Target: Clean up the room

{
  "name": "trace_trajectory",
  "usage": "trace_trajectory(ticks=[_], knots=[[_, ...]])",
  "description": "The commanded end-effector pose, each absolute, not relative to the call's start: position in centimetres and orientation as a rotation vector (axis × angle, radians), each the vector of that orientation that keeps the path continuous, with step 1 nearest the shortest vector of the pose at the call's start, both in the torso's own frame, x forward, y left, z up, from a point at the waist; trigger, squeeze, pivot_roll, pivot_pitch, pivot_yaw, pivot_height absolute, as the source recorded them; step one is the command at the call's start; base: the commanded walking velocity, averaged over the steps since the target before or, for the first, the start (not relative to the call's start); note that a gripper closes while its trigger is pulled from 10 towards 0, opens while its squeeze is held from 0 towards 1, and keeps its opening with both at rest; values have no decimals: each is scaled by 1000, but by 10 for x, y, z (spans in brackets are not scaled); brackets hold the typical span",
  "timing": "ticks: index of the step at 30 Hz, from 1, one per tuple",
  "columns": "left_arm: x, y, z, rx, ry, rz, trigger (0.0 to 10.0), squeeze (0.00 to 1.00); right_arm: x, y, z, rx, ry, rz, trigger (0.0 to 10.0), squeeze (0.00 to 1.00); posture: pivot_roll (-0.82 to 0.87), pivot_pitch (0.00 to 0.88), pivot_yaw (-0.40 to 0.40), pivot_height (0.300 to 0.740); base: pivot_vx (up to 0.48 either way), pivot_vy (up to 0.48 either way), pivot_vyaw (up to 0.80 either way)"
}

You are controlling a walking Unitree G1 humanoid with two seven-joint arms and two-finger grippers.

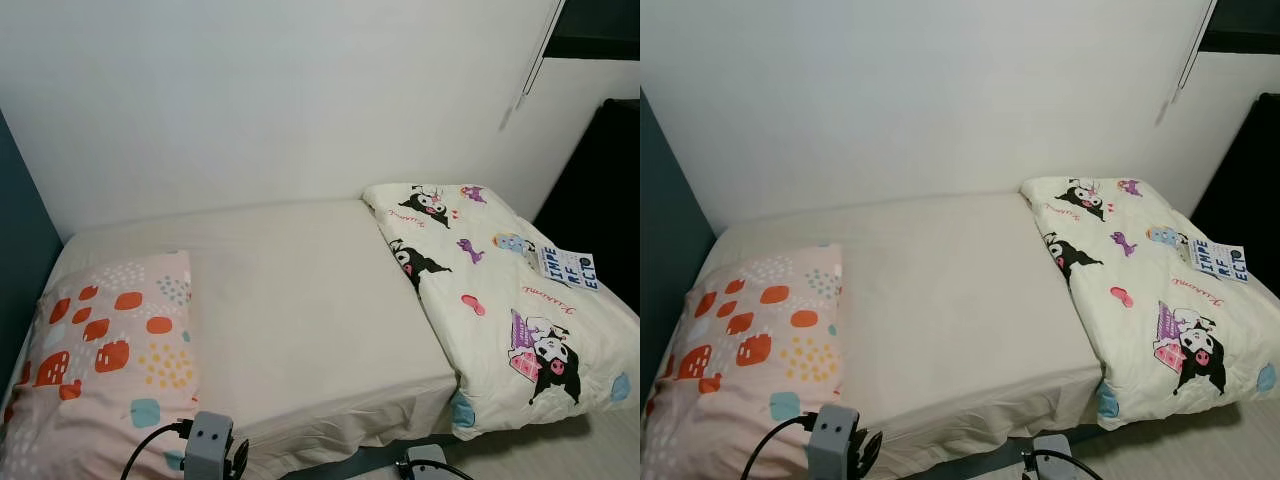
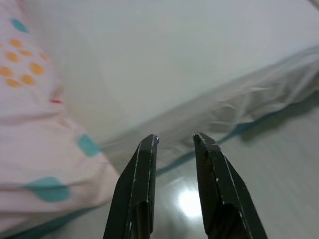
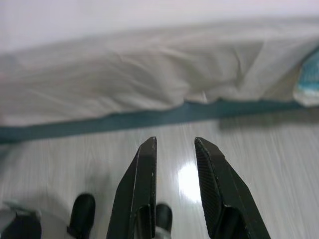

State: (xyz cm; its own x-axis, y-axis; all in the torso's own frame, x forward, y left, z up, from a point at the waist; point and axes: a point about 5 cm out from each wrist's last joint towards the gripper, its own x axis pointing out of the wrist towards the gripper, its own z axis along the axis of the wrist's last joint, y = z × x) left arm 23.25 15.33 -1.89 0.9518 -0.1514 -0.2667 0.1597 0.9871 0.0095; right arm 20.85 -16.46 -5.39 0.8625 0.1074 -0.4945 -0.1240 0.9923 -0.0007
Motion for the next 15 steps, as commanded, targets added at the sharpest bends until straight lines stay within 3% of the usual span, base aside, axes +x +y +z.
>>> trace_trajectory(ticks=[1,12,15], knots=[[230,156,-20,67,266,-148,10000,0,210,-164,-50,-15,473,120,10000,0,36,80,-71,740,0,0,0],[230,169,-19,63,268,-69,10000,0,215,-162,-41,51,391,123,10000,0,38,86,-69,740,0,0,0],[228,171,-21,66,275,-61,10000,0,213,-164,-48,-26,468,95,10000,0,40,87,-69,740,0,0,0]])
